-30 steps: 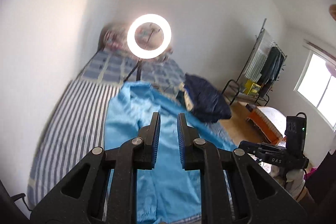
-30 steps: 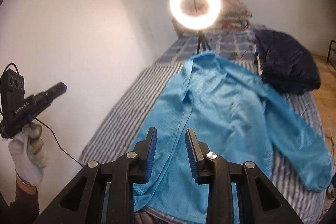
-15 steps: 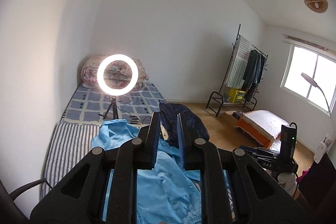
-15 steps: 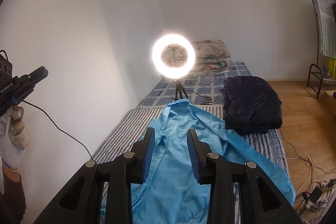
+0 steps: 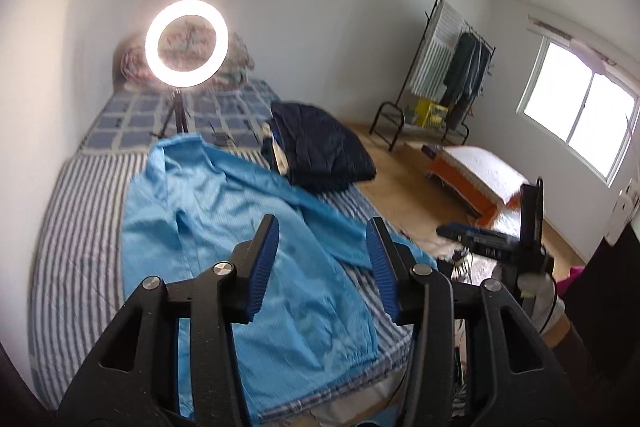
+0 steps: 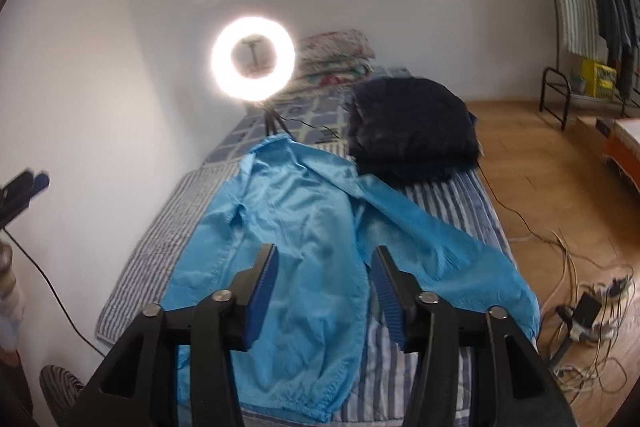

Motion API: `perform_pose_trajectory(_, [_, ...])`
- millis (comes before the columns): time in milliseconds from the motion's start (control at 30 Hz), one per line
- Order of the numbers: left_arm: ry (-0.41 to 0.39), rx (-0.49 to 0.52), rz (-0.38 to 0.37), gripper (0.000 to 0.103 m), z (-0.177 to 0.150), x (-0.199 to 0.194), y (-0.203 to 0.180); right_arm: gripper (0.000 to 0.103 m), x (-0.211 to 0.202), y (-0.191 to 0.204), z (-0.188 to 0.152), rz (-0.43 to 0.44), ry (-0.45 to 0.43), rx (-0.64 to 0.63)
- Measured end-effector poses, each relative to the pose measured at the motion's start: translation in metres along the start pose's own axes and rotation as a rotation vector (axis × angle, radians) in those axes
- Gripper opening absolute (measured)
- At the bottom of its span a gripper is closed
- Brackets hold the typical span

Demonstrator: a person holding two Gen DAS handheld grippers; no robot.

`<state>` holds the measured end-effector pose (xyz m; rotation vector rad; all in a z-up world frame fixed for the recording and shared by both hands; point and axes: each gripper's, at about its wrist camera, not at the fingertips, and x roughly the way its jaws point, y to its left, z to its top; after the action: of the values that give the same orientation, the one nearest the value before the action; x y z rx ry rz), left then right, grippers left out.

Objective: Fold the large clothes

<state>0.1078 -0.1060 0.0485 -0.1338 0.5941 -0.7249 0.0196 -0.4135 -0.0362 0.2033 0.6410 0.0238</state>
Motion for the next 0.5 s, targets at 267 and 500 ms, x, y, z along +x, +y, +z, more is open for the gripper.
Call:
perform_pose_trajectory(267, [0.170, 0.015, -0.047, 0.048, -0.058, 0.080, -0.004, 0.063, 0.020, -0.099, -0.021, -0.113, 0.033, 0.209])
perform_pose_trajectory(500, [0.278, -0.045, -0.092, 0.048, -0.088, 0.129, 0.011, 0.063, 0.051, -0.189, -0.045, -0.214, 0.081, 0.415])
